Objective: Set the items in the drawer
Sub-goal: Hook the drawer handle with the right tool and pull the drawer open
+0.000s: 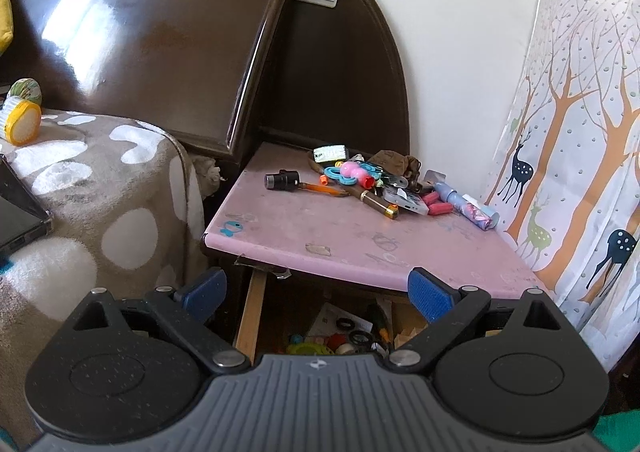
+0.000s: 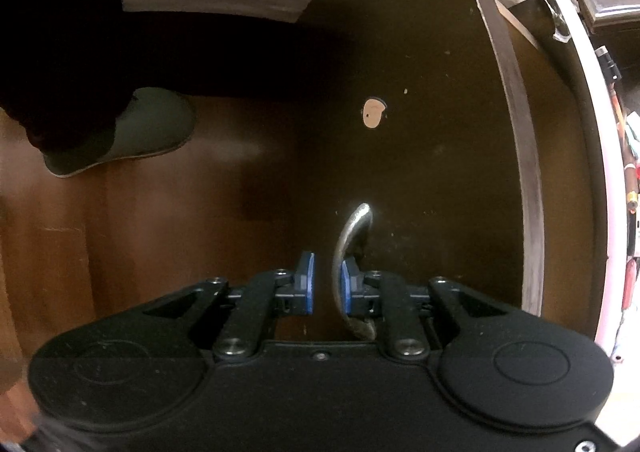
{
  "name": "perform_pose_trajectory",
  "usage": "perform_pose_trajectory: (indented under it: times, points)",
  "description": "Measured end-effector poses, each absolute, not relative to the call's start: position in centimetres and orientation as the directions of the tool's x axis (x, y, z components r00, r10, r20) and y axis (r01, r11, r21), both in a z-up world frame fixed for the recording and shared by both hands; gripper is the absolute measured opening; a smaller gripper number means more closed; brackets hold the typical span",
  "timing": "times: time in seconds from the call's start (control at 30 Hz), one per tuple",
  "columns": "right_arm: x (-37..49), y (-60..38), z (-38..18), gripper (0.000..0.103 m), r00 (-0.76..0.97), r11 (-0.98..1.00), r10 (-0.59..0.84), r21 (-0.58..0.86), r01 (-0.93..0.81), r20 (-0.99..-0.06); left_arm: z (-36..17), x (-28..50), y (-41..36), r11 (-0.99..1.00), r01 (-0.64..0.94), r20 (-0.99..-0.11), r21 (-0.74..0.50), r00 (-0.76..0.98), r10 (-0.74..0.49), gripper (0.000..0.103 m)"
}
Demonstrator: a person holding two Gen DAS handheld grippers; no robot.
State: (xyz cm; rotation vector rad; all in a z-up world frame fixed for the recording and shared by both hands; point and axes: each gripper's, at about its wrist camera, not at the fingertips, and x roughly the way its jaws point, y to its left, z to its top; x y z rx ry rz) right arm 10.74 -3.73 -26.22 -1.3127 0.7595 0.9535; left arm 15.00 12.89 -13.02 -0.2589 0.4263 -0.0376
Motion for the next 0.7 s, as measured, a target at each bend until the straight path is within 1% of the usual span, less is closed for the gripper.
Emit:
perform_pose_trajectory:
  times: [0.1,0.47,0.7]
  points:
    - [10.6,-3.1,-26.7,0.015,0.435,0.025,0.139,-0.436,-0.900,-0.890,-13.0,15.0,12.8,0.968,-0.016,-0.404,-0.252,0.910,-0.090,0.098]
    - [4.9,-2.9,-28.0,0.015,0.437,0.029,0.143,-0.437,-0.899,-0.888,-13.0,14.9,12.1,0.972,-0.006,-0.412,-0.234,0.906,-0.094,0.098]
    - [4.5,-2.7,-27.3,0.016,0.429,0.116,0.142,-0.415,-0.902,-0.892,-13.2,15.1,11.3,0.978,0.010,-0.427,-0.208,0.899,-0.100,0.098]
